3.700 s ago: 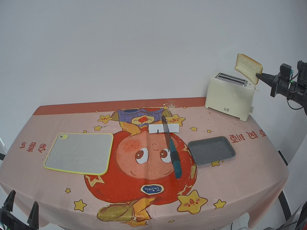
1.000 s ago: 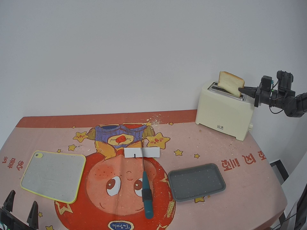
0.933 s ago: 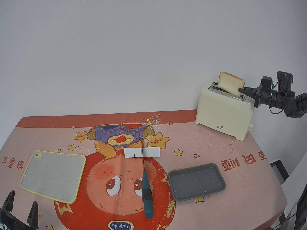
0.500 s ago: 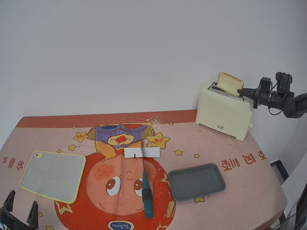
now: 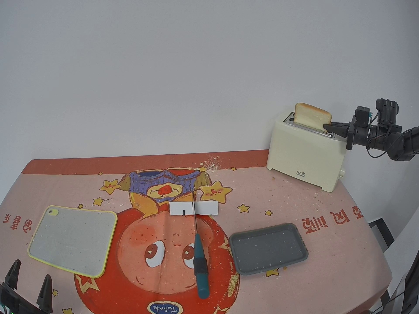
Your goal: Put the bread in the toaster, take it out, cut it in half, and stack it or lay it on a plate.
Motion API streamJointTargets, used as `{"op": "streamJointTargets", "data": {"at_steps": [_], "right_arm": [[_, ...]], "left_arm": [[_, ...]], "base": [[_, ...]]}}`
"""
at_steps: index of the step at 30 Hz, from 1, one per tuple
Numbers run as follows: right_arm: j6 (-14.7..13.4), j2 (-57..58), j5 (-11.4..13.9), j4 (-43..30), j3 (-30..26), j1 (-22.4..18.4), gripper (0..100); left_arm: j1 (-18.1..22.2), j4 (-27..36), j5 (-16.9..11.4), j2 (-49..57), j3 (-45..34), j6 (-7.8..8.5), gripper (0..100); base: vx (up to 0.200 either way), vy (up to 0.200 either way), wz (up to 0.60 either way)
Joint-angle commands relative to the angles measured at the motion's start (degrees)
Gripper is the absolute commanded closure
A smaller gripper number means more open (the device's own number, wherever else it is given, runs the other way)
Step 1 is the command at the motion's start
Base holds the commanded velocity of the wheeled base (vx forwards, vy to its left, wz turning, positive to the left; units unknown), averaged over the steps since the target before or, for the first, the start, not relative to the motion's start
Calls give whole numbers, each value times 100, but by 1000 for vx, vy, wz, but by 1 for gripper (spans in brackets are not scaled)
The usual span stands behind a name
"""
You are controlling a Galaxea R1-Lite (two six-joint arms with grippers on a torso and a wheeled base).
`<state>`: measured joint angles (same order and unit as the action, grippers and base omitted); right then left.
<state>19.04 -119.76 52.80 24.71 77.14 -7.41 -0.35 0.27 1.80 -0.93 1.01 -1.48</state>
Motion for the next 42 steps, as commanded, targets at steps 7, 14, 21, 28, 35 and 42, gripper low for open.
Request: {"op": "streamJointTargets", "data": {"at_steps": [7, 14, 21, 28, 35, 42], "right_arm": [[3, 5, -6, -36, 29, -6, 100], [38, 5, -6, -36, -6, -15, 100], [56, 14, -24, -36, -33, -59, 0], [65, 23, -24, -19, -33, -67, 0], [-15, 304, -59, -28, -24, -226, 0], [-744, 1280, -446, 34, -955, -1052, 0]], "left_arm": [[0, 0, 4, 49, -101, -2, 0], [0, 0, -5, 49, -101, -2, 0], [0, 0, -5, 49, -101, -2, 0], [0, 0, -5, 49, -101, -2, 0], [0, 0, 4, 49, -101, -2, 0], [0, 0, 4, 49, -101, -2, 0]], "base": [[0, 0, 0], [0, 0, 0], [0, 0, 0], [0, 0, 0], [0, 0, 0], [0, 0, 0]]}}
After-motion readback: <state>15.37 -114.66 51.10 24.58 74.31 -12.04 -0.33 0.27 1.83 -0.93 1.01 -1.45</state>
